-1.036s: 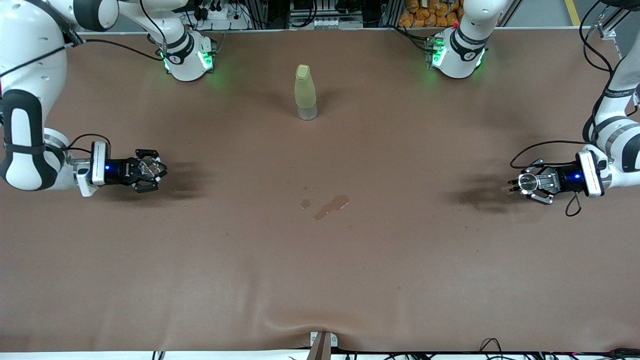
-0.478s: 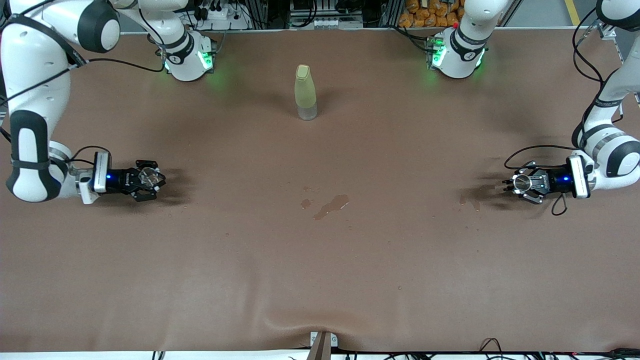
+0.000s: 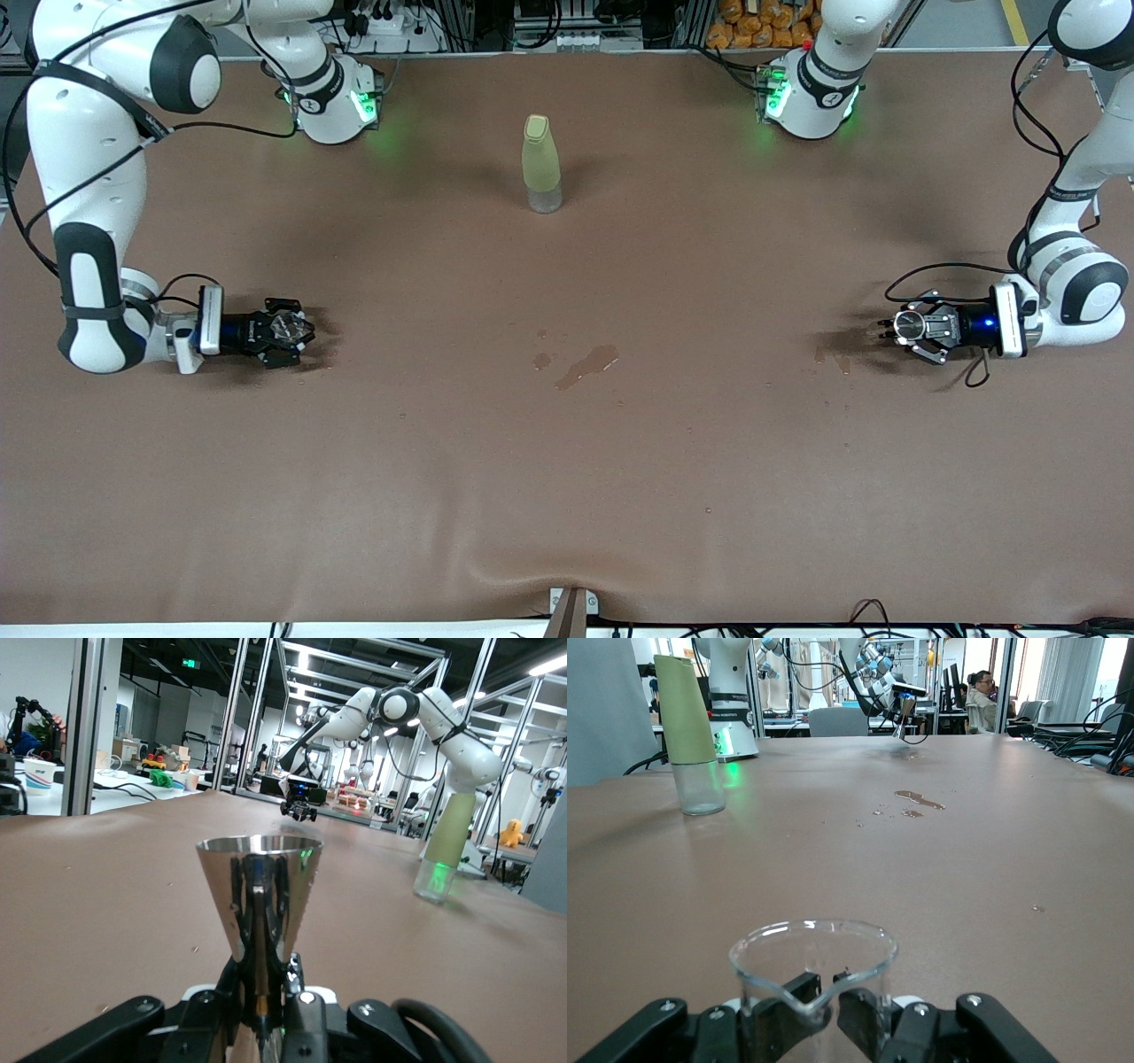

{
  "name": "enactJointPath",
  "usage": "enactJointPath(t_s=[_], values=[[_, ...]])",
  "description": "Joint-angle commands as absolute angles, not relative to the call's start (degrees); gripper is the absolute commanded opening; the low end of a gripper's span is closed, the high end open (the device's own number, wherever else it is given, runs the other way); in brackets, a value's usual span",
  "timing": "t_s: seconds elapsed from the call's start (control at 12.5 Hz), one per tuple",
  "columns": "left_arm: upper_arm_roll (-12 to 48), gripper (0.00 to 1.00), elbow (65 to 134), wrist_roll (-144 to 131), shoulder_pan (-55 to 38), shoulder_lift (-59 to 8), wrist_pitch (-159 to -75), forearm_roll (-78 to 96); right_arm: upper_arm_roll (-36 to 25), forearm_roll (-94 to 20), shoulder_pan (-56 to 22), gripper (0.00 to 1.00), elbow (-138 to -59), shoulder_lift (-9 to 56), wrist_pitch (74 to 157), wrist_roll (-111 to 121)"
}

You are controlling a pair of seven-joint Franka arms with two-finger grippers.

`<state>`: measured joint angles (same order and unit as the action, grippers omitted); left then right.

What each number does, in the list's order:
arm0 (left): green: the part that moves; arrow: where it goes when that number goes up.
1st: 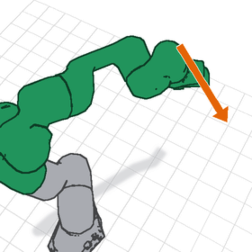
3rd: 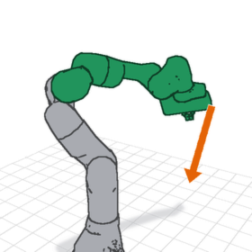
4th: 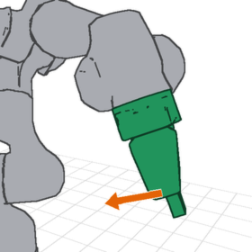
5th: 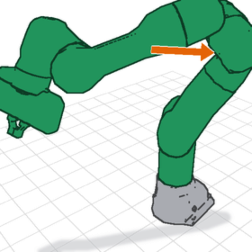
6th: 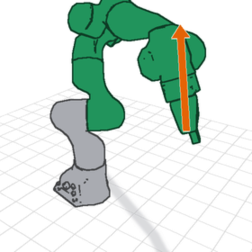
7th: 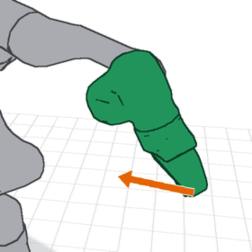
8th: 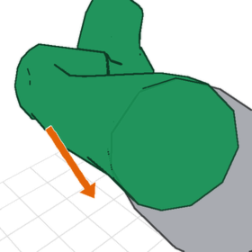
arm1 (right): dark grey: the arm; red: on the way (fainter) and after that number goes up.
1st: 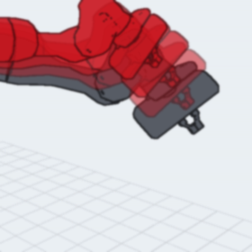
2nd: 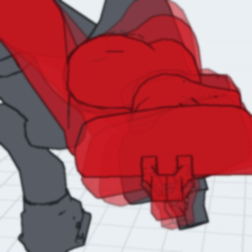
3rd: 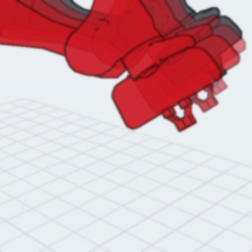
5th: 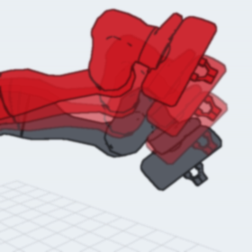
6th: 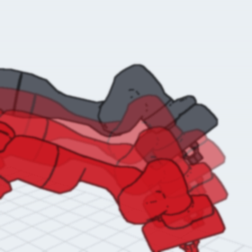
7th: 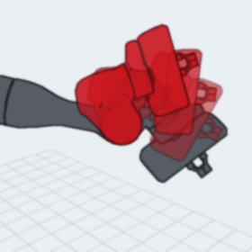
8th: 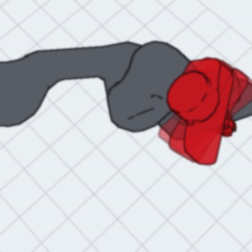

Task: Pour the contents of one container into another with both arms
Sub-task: 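Lower the beaker with the right gripper onto the table and release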

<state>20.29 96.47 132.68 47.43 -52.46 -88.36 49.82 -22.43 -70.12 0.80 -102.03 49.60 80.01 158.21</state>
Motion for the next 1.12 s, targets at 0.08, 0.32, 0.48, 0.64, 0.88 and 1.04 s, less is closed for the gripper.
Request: enactJointPath(t_s=[0.08, 0.32, 0.48, 0.64, 0.88, 1.04], values=[[19.8, 0.0, 92.6, 136.7, 46.9, -57.5, -87.4, 48.8, -20.6, -72.7, 2.5, 0.0, -100.2, 53.5, 79.5, 167.7], [19.7, 0.0, 91.1, 139.4, 46.8, -59.7, -88.6, 48.8, -20.1, -72.7, 2.5, 0.0, -100.0, 53.8, 80.2, 167.7], [18.9, 0.0, 91.1, 140.9, 46.7, -59.7, -88.8, 48.9, -20.2, -72.6, 2.8, 0.11, -99.9, 53.8, 80.3, 166.9], [18.9, 0.0, 90.8, 141.0, 46.8, -59.3, -88.8, 48.8, -20.2, -72.6, 3.2, 0.55, -99.9, 53.7, 80.5, 166.6], [18.8, 0.0, 90.8, 141.0, 47.3, -59.2, -88.8, 49.0, -20.3, -72.6, 3.5, 0.85, -99.9, 53.7, 80.5, 163.9], [18.1, 0.09, 90.8, 141.0, 47.3, -59.1, -88.7, 49.5, -20.5, -72.6, 3.8, 0.89, -99.8, 53.6, 80.5, 163.8]])
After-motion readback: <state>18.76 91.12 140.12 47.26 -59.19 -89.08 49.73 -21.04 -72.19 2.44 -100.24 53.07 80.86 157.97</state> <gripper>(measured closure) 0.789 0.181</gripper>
